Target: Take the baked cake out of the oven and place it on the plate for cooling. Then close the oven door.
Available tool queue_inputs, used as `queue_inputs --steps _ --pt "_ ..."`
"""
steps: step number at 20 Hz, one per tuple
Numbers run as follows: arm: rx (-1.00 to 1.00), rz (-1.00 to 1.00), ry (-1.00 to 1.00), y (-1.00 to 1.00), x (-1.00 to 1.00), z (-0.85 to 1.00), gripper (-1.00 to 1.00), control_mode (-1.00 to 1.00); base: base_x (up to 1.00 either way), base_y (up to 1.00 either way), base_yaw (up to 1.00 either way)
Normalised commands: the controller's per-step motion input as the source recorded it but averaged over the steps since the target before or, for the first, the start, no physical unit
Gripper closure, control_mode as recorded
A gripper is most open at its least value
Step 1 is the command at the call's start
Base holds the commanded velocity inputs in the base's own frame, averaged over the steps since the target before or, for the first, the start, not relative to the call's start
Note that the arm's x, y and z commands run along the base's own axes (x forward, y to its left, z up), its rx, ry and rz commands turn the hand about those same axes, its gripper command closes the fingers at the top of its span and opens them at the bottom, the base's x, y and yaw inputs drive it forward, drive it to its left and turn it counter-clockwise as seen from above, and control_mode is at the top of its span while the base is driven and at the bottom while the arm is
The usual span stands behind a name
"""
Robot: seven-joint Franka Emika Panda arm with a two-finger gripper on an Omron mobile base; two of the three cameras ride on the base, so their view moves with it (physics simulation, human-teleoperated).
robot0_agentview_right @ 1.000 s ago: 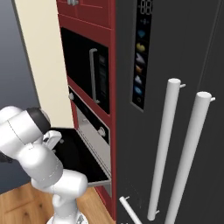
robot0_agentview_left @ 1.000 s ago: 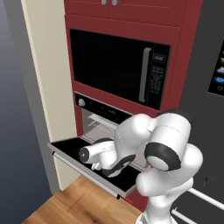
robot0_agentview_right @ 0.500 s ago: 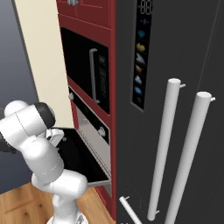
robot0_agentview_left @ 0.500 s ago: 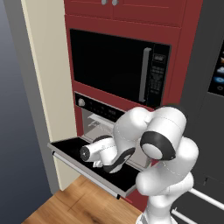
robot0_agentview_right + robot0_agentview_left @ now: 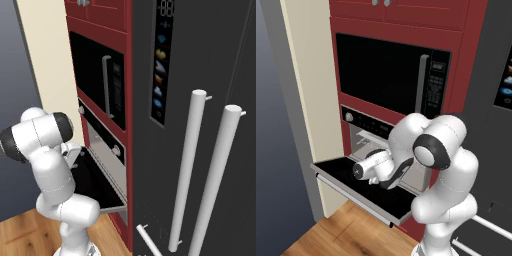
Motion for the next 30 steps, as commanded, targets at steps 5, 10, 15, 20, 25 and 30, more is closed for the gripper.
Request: queue_inputs --steps 5,10,15,20,25,30 --pt "-0.13 0.0 -0.08 -0.22 0.34 -0.05 -1.0 -1.0 0.0 0.0 0.0" --pt "-0.09 0.0 -0.01 -0.12 0.41 -0.06 -1.0 -1.0 0.0 0.0 0.0" --pt "-0.11 -0.04 0.0 -0.04 0.23 -0.05 -1.0 -1.0 0.0 0.0 0.0" --pt "-0.16 -0.09 -0.02 0.0 0.19 -0.11 -1.0 -1.0 0.0 0.0 0.0" --pt "-0.14 -0.1 -0.04 -0.12 0.29 -0.07 -1.0 -1.0 0.0 0.0 0.0" --pt "-0.1 -0.09 -0.04 -0.12 0.33 -0.09 -1.0 -1.0 0.0 0.0 0.0"
